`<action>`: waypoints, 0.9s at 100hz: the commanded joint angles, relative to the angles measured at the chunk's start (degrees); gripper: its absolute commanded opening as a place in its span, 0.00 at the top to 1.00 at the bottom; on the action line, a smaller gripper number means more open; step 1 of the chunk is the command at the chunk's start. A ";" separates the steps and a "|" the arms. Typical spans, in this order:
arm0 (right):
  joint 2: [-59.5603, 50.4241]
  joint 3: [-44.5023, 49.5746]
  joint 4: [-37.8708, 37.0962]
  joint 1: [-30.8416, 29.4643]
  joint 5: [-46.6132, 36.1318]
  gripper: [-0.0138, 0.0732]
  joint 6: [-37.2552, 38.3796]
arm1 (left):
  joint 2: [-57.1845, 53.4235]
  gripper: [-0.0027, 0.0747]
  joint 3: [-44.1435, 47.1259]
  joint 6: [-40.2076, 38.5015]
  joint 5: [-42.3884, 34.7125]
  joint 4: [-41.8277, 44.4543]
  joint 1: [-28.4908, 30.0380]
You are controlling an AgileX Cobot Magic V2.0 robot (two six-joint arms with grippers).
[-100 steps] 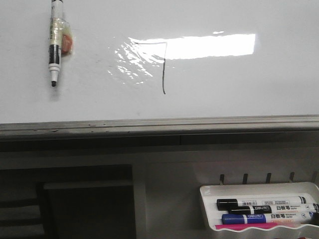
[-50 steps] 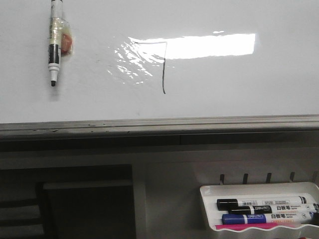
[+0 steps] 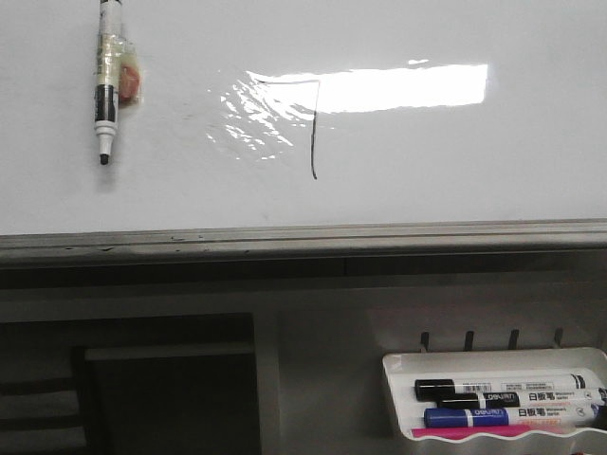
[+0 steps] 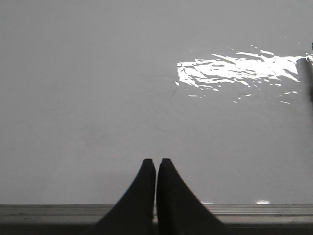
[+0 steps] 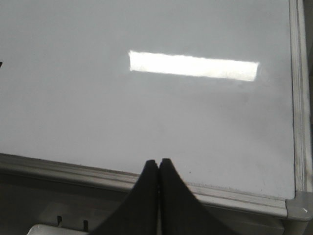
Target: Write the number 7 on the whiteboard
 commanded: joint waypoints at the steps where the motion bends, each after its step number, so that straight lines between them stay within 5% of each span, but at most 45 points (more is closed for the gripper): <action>1: -1.37 1.74 -1.42 -0.44 -2.34 0.91 0.24 | -1.76 0.99 2.08 -0.56 -4.31 -0.54 0.06; 90: -1.37 1.74 -1.31 -3.47 -1.95 0.91 0.24 | -1.76 0.99 2.08 -0.56 -4.31 -0.54 0.06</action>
